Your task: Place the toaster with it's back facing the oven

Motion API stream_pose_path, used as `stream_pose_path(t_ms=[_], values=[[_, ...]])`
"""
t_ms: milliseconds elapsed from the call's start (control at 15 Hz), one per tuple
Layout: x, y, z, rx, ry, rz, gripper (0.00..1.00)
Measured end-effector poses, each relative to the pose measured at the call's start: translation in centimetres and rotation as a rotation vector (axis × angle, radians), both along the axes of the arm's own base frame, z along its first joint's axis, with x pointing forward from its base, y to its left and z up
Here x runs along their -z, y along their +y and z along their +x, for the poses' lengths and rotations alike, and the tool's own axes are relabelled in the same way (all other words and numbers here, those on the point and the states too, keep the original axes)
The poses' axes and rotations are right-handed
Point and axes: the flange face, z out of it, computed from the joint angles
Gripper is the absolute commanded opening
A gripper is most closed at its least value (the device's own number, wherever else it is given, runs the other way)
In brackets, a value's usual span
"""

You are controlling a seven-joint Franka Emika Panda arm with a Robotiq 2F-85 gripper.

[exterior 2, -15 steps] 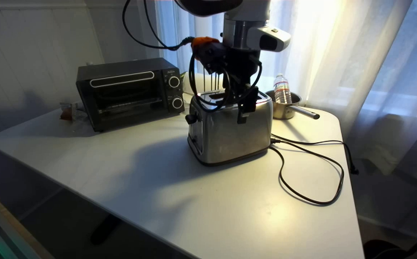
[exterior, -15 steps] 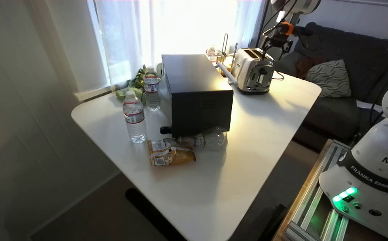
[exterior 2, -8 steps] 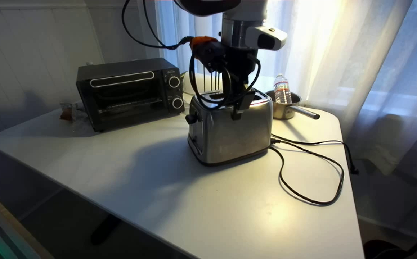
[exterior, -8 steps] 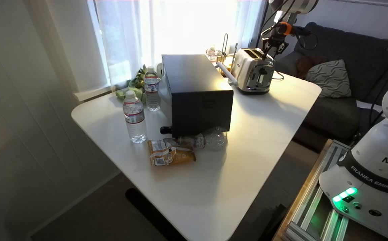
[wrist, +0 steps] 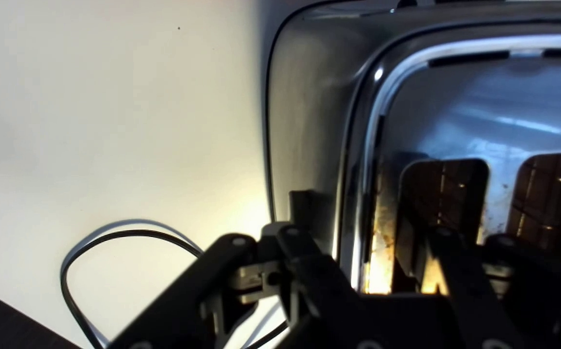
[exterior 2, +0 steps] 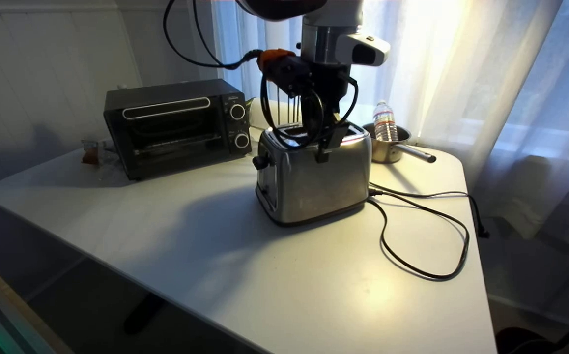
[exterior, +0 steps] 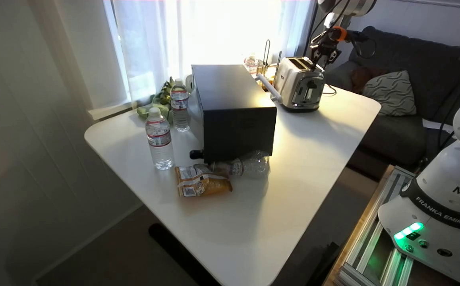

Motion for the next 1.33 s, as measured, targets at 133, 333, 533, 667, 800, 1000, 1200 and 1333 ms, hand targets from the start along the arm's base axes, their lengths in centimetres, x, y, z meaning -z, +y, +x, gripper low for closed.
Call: stream_pose_path(t_ms=[133, 333, 533, 667, 800, 1000, 1200, 1333], values=[[-0.3, 0.3, 0.1, -0.041, 0.0, -0.005, 0.19], [-1.0, 1.1, -0.2, -0.111, 0.027, 0.007, 0.19], [-1.5, 2.1, -1.2, -0.18, 0.108, 0.055, 0.19], [-1.9, 2.6, -2.2, -0.222, 0.177, 0.089, 0.19], [-2.6, 2.9, -3.0, -0.268, 0.222, 0.11, 0.19], [-3.7, 3.0, -3.7, -0.379, 0.259, 0.104, 0.19], [-3.8, 3.1, -3.6, -0.467, 0.273, 0.091, 0.44], [-2.5, 3.1, -3.5, -0.463, 0.287, 0.1, 0.44]])
